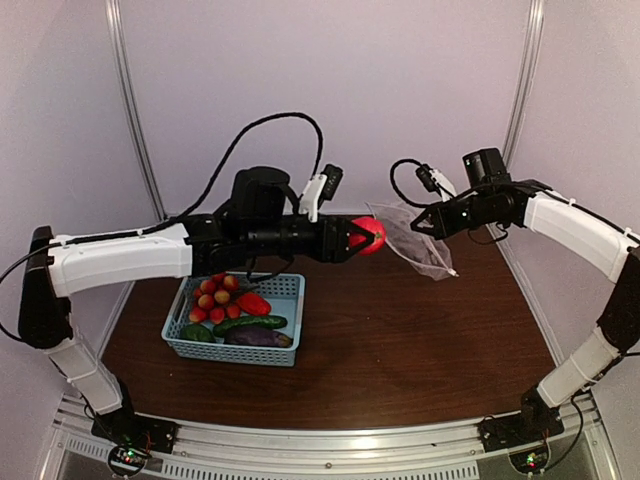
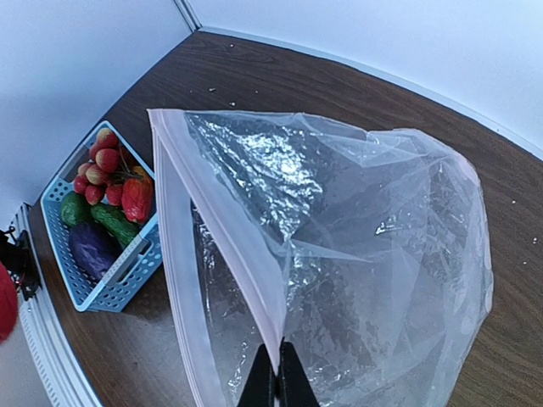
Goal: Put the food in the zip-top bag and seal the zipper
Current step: Place the fake fruit in the zipper food storage bag.
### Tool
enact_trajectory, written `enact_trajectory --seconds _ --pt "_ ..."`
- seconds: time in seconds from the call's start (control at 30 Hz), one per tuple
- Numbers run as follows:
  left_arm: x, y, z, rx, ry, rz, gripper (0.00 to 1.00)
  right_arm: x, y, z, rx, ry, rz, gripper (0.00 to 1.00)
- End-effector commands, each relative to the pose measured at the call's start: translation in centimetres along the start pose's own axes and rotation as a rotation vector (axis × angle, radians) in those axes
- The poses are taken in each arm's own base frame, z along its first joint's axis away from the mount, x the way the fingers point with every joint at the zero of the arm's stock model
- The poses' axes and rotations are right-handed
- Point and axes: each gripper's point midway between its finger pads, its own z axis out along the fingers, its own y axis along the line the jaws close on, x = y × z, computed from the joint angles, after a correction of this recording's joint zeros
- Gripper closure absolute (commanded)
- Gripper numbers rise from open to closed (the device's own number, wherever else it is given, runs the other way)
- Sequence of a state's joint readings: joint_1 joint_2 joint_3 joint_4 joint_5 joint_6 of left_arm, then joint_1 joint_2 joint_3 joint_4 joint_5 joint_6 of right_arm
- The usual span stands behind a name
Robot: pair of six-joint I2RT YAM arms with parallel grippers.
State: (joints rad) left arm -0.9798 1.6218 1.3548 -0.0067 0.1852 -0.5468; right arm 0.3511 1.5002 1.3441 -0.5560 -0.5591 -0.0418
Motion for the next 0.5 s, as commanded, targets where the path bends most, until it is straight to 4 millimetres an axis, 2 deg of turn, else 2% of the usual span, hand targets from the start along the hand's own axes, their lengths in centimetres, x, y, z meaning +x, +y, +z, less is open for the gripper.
enact_trajectory --seconds 0.0,0.13,0.27,0.47 --pt "-3.4 -3.8 2.8 0.175 -0.143 -0.018 0.56 -0.4 1.6 0.1 -0.106 0.012 0.084 1.0" --pt "-3.5 -4.2 5.4 0.19 -0.158 -0.032 0.56 -0.5 2.2 0.0 -0.144 0.01 0.102 1.0" --pt "-3.7 -3.7 7.1 0.179 -0.172 -0.044 0.56 -0.8 2.9 -0.3 -0.176 0.0 0.111 1.0" --pt "-2.4 -2.2 9.7 0.14 -0.155 -0.049 0.57 -1.6 3.6 -1.1 -0.201 -0.031 0.128 1.0"
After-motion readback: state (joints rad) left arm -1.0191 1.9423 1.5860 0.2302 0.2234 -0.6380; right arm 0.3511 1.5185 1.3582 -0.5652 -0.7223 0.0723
